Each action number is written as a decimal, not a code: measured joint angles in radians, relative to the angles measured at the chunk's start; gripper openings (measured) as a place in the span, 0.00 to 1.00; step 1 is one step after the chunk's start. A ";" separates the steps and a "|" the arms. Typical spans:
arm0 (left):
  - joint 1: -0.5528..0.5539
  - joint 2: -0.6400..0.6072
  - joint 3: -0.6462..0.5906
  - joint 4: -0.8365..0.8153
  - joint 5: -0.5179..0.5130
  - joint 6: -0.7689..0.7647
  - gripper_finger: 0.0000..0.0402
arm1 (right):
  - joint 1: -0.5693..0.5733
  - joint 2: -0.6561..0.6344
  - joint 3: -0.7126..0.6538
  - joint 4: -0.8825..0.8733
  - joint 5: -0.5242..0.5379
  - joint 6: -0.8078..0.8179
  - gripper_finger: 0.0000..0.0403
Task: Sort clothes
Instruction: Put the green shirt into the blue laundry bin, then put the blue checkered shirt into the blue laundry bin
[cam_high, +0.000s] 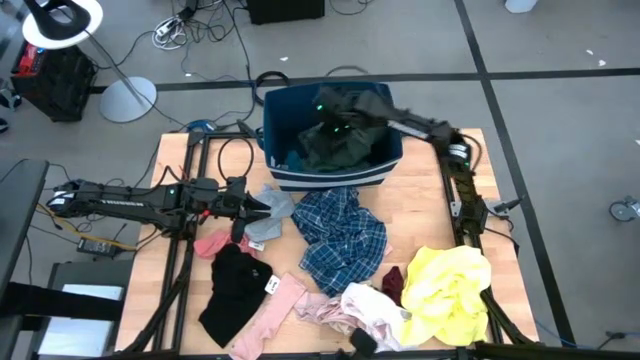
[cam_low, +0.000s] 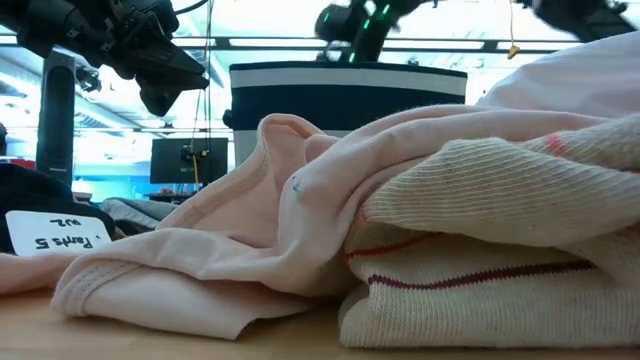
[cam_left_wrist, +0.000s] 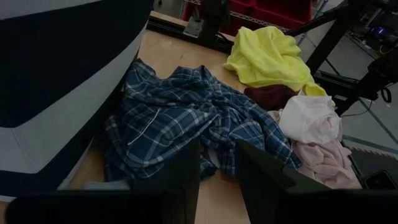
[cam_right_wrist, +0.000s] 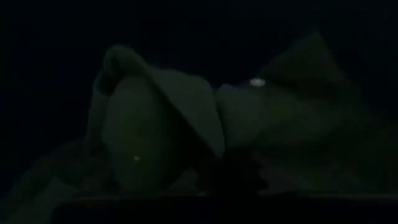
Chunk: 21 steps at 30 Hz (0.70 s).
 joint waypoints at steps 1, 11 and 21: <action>0.000 0.000 0.000 0.000 0.000 0.000 0.26 | -0.003 0.032 0.001 0.000 -0.025 0.000 0.04; 0.000 0.000 0.000 0.000 0.000 -0.001 0.26 | -0.037 0.207 0.010 -0.032 -0.119 0.038 0.23; 0.000 0.000 0.000 -0.001 0.000 0.003 0.26 | -0.061 0.051 0.007 -0.041 -0.147 0.033 0.45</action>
